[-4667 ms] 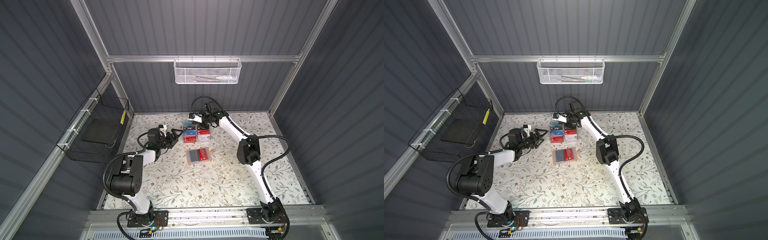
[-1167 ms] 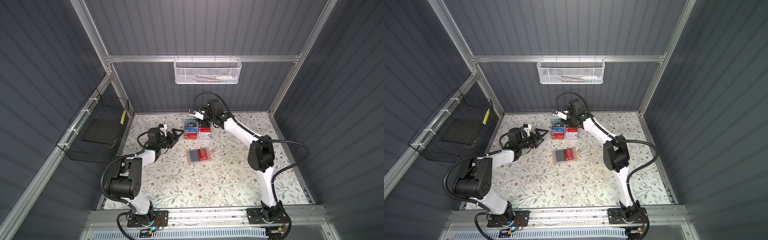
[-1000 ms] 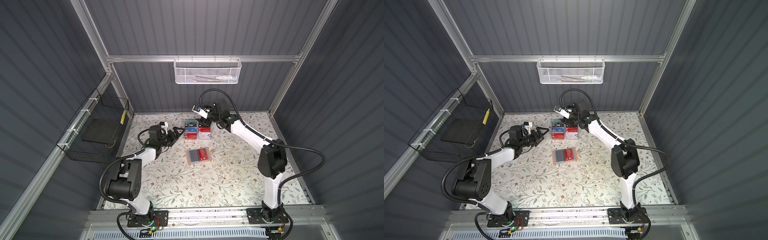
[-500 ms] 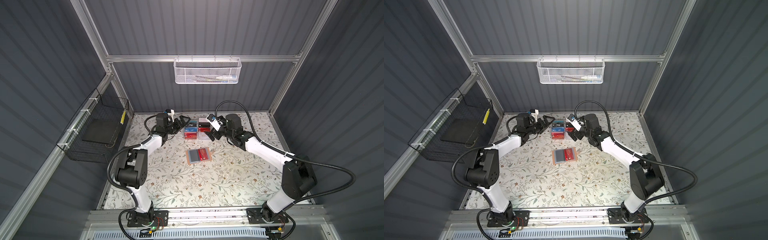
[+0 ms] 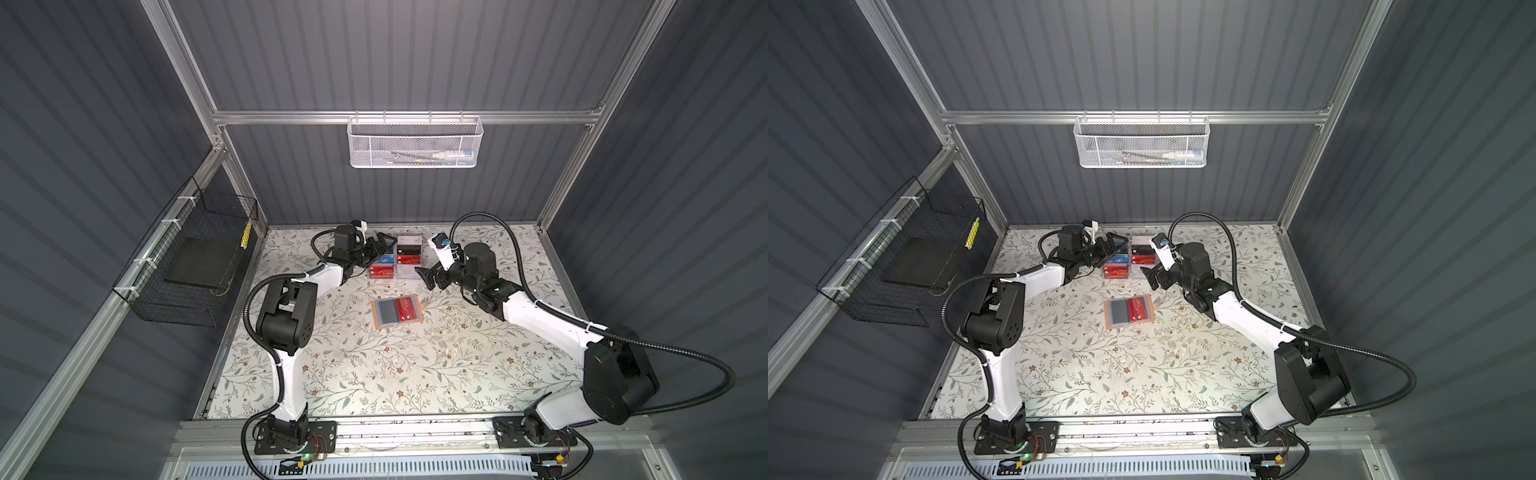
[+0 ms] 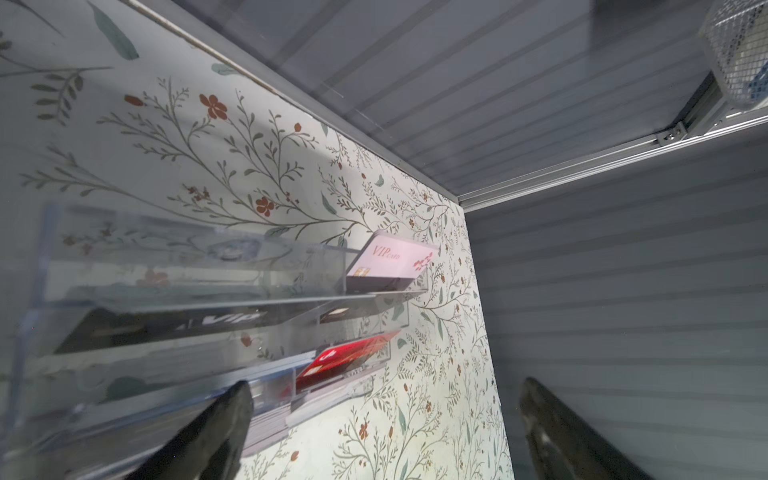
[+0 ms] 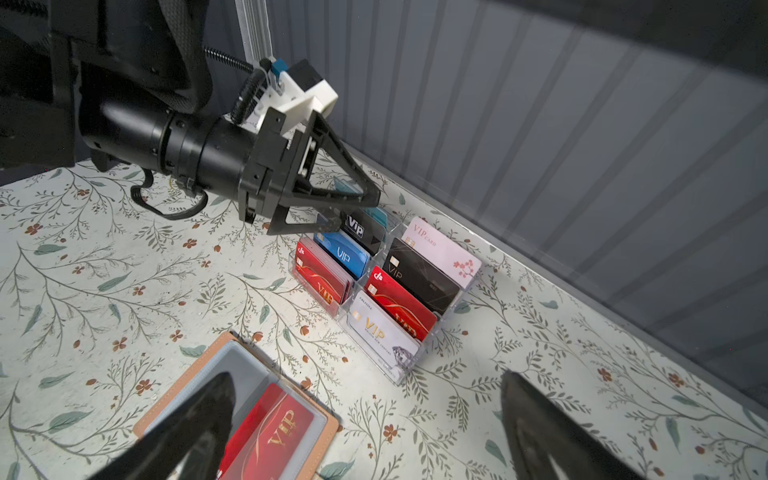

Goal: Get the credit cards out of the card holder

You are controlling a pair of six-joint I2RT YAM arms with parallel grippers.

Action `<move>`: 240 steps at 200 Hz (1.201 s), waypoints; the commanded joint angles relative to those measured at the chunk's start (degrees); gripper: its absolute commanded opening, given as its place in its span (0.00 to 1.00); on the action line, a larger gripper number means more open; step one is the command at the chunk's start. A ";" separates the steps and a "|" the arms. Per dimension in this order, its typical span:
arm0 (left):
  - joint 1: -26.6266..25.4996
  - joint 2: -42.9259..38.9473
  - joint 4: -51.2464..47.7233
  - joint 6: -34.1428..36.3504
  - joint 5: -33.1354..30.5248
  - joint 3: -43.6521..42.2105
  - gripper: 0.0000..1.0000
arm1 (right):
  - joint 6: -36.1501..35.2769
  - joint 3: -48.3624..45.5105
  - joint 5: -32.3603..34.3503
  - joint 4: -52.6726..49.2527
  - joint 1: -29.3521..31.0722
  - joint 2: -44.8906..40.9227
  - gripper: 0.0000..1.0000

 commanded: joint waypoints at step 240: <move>-0.43 -1.76 -6.84 6.20 -1.24 9.72 1.00 | 12.72 -1.49 -4.17 1.74 -0.99 -0.35 0.99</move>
